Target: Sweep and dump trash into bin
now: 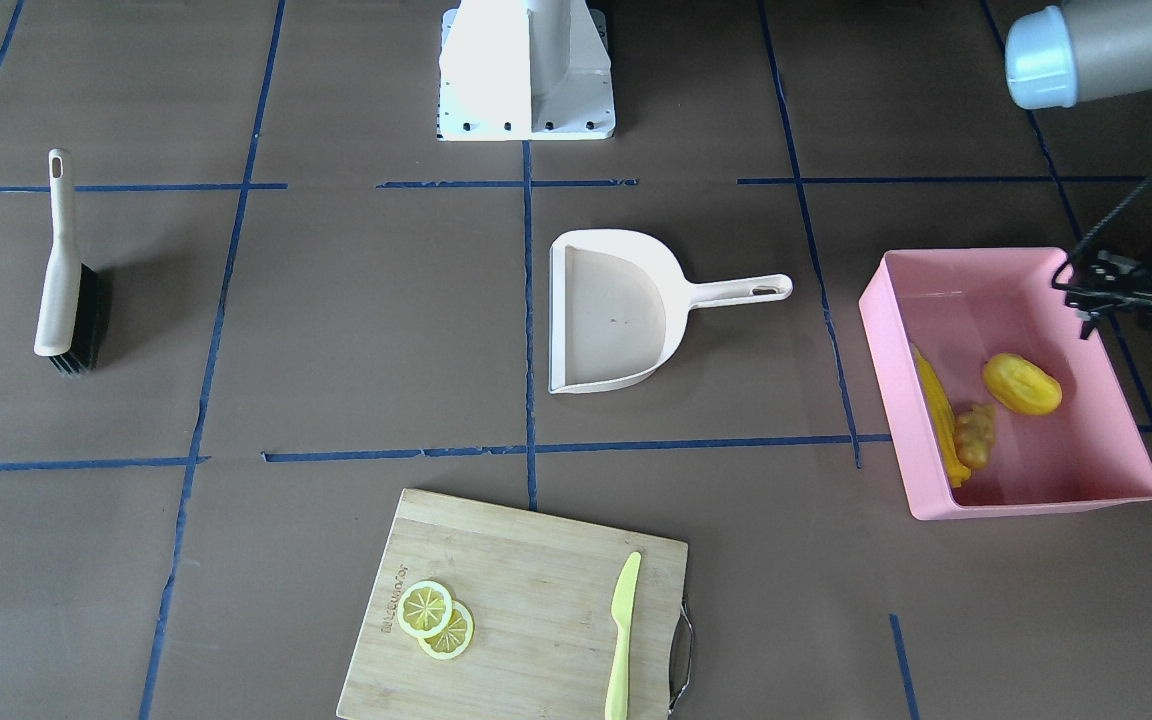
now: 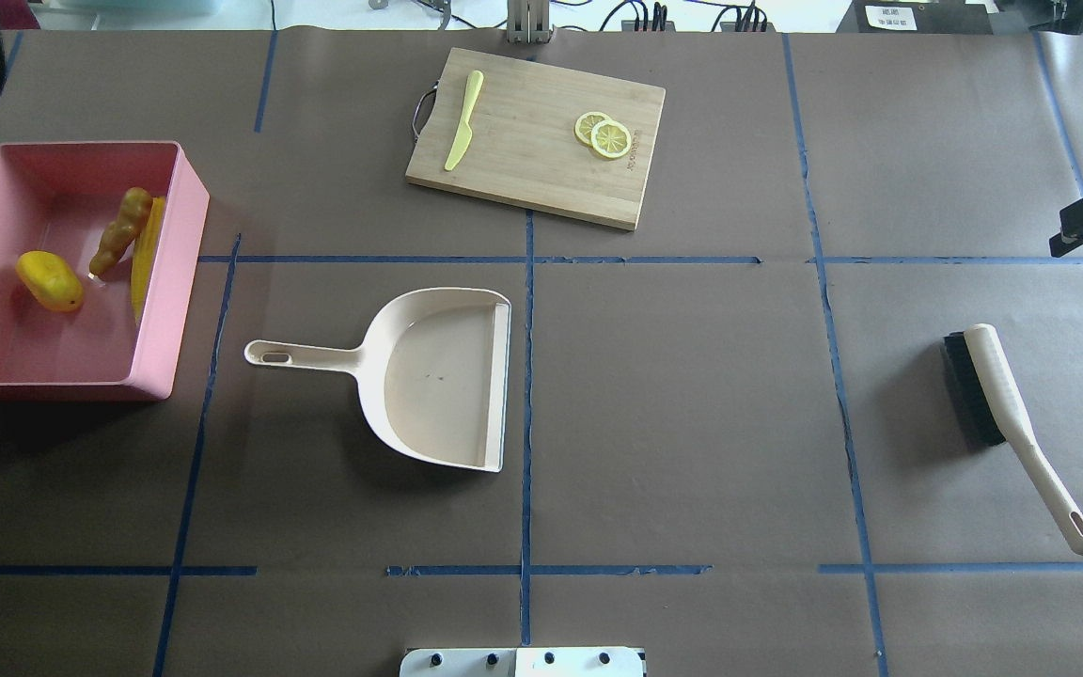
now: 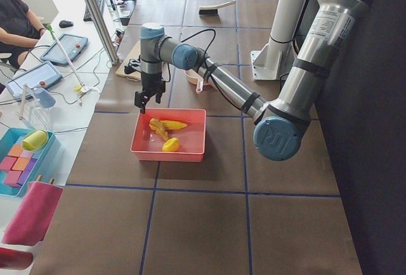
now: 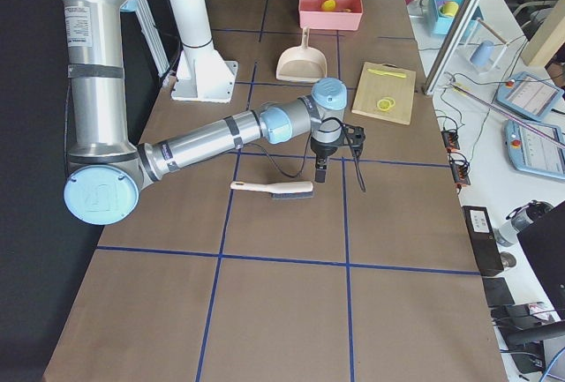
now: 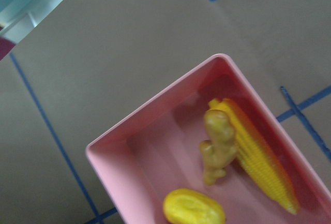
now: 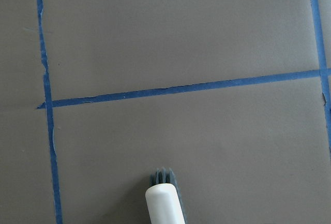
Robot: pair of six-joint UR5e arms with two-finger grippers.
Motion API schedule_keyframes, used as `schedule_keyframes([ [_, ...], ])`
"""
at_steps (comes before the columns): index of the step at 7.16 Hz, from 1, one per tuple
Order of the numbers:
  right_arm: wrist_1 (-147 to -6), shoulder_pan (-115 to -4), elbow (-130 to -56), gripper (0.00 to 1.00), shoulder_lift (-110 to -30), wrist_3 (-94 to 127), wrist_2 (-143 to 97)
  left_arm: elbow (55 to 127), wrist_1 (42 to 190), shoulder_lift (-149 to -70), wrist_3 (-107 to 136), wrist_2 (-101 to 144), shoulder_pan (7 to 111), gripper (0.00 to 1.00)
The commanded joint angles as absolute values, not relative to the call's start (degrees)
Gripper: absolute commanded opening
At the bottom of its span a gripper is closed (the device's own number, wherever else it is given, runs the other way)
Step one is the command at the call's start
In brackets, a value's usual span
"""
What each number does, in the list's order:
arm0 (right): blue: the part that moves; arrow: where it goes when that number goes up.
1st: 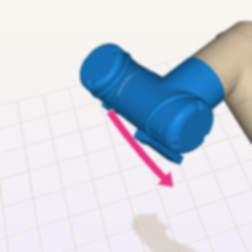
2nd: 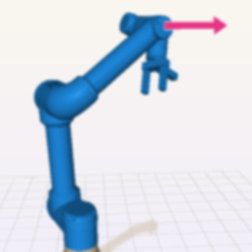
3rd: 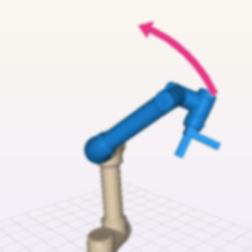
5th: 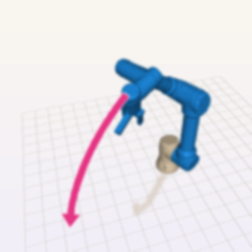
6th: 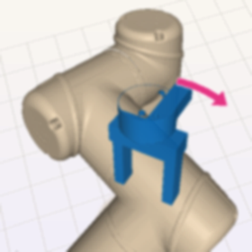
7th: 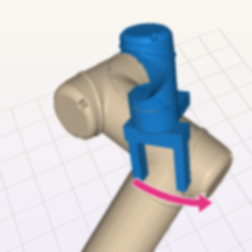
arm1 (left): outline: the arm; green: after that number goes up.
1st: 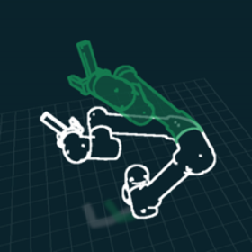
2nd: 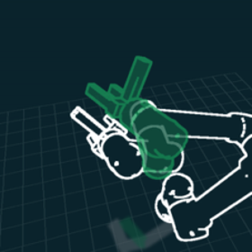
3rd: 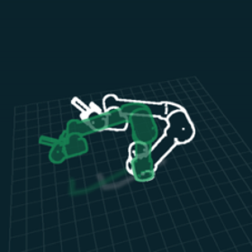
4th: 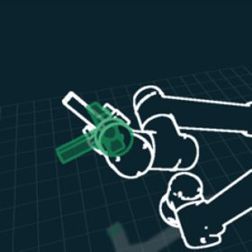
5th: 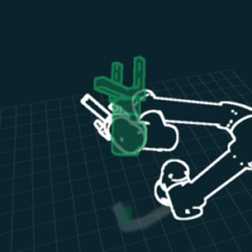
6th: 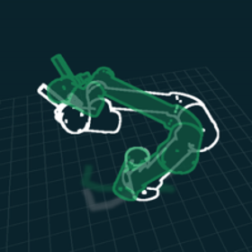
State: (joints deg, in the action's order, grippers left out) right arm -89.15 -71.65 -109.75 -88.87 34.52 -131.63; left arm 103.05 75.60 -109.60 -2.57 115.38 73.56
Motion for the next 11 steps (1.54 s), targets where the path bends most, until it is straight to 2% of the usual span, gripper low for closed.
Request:
schedule_keyframes([
  [1,-89.1,-73.1,-109.8,1.0,-89.1,33.6,-131.7,95.9,75.4,-105.9,-6.9,120.4,82.9,1.0],
  [2,-89.3,-74.3,-109.4,1.0,-89.3,30.0,-131.7,93.5,75.0,-105.0,-6.9,122.0,86.6,1.0],
  [4,-89.4,-77.0,-105.8,1.0,-89.8,21.0,-132.2,89.2,76.8,-102.1,-5.1,143.1,87.8,1.0],
  [5,-89.4,-78.0,-105.0,1.0,-90.9,18.0,-132.3,89.7,78.6,-98.8,-4.8,142.9,89.0,1.0],
  [7,-89.4,-81.2,-100.3,1.0,-92.4,11.9,-137.0,89.0,92.9,-92.4,-4.7,136.6,89.1,1.0],
  [8,-89.2,-82.1,-99.2,1.0,-92.5,10.0,-138.3,89.1,93.1,-92.0,-4.5,125.6,89.1,1.0],
  [9,-88.6,-82.1,-98.0,1.0,-93.3,9.7,-138.3,89.1,92.8,-92.2,-4.7,125.2,89.1,1.0],
  [11,-78.5,-82.2,-91.9,1.0,-94.6,9.5,-138.3,89.6,92.6,-92.2,-4.2,136.2,89.0,1.0],
])
